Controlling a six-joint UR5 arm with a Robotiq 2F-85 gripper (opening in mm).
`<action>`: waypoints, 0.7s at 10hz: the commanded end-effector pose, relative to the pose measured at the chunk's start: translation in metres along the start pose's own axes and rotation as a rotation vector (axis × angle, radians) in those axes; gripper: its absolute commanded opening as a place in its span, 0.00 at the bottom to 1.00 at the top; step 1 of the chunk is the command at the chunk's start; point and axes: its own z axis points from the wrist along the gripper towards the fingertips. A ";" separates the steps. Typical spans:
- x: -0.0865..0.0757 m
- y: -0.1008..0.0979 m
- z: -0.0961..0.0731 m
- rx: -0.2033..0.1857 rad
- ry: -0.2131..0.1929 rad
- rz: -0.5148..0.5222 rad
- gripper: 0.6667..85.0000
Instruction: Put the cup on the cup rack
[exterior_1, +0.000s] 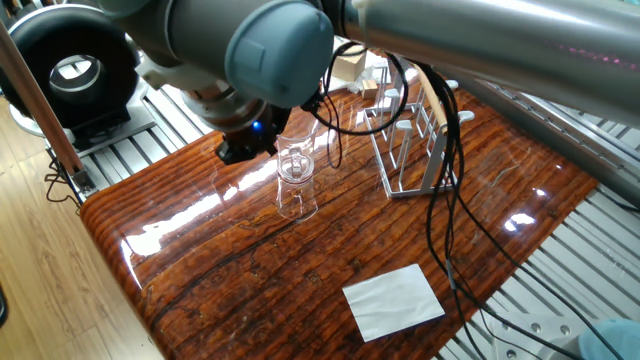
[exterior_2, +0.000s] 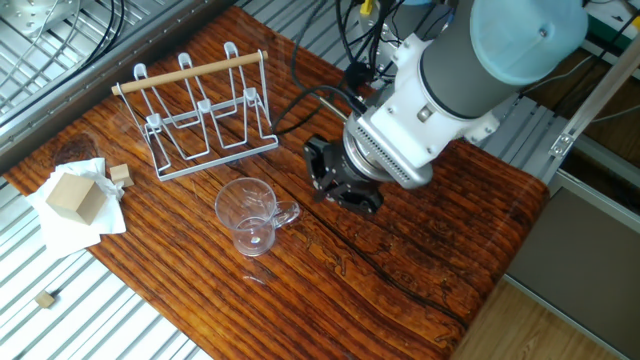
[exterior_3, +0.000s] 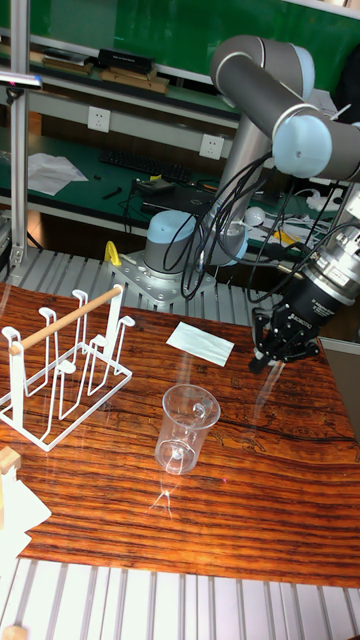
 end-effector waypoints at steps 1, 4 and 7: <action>-0.004 0.013 0.006 -0.042 -0.015 0.083 0.01; -0.006 0.016 0.009 -0.052 -0.022 0.098 0.01; -0.007 0.020 0.010 -0.068 -0.024 0.115 0.01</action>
